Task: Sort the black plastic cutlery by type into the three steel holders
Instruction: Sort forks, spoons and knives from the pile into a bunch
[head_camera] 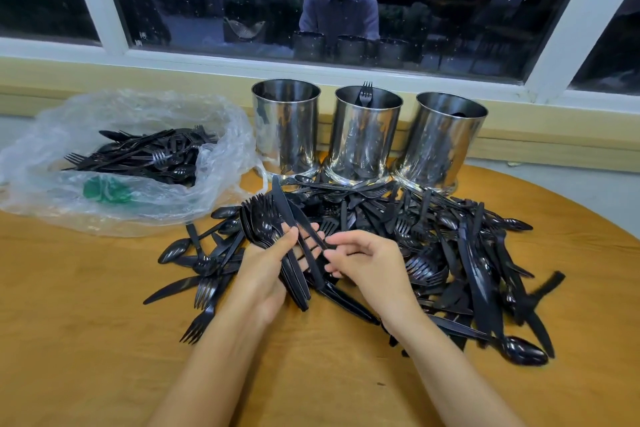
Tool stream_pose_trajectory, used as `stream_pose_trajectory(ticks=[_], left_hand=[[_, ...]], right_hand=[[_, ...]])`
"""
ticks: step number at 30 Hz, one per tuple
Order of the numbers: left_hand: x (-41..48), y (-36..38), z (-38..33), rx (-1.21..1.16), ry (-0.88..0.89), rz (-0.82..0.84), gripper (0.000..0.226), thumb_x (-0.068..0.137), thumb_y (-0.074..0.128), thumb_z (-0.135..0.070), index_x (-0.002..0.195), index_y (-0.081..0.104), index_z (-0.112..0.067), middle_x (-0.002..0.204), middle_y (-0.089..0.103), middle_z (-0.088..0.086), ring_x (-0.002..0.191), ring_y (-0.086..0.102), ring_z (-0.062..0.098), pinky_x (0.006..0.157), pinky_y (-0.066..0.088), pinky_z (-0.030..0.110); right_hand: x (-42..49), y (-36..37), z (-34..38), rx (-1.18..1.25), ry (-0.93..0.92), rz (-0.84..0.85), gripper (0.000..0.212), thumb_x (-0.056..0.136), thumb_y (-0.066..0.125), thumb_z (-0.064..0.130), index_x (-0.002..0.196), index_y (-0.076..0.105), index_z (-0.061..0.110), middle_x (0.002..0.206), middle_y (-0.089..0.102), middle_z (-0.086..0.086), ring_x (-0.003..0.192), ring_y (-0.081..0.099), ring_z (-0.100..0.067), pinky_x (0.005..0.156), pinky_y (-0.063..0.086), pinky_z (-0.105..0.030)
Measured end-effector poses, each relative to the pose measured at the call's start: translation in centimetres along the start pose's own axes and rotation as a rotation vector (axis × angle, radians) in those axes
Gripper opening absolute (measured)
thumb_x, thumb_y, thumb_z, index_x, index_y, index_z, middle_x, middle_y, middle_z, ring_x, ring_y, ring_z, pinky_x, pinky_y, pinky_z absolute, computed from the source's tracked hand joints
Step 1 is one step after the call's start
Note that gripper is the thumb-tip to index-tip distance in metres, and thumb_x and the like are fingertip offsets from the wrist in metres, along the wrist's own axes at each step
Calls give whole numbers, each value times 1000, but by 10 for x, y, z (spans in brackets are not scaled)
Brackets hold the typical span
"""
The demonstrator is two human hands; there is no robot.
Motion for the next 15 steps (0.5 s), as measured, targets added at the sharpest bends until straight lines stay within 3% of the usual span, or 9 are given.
stream_pose_trajectory(ticks=[4, 8, 10, 15], left_hand=[[-3, 5, 0, 73, 21, 40, 22, 97, 53, -7, 114, 63, 3, 108, 73, 15, 101, 71, 26, 84, 57, 37], [-4, 8, 2, 124, 11, 60, 20, 96, 56, -9, 111, 66, 1, 108, 74, 14, 101, 71, 26, 87, 56, 37], [-3, 6, 1, 90, 11, 34, 22, 96, 56, -7, 113, 63, 5, 108, 73, 18, 99, 72, 27, 81, 60, 36], [-3, 0, 0, 53, -16, -32, 28, 97, 55, -10, 119, 61, 5, 107, 72, 18, 84, 74, 22, 61, 58, 25]], right_hand=[[-1, 1, 2, -108, -103, -43, 11, 77, 78, 7, 83, 73, 16, 75, 70, 4, 68, 59, 1, 70, 50, -15], [0, 5, 1, -160, -141, -2, 14, 78, 78, 8, 85, 74, 19, 76, 69, 8, 70, 60, 2, 72, 49, -15], [1, -2, 6, -215, -179, -8, 13, 80, 76, 10, 86, 75, 21, 77, 70, 10, 73, 60, 0, 73, 49, -13], [26, -62, 18, -457, -229, -243, 14, 87, 68, 10, 95, 72, 20, 82, 66, 12, 73, 57, 3, 70, 45, -5]])
Point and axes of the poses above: each hand's wrist, its own x-axis towards the middle knuckle, its own y-axis out of the palm, z = x × y, the point moved 8 cm from there along x, towards the middle knuckle
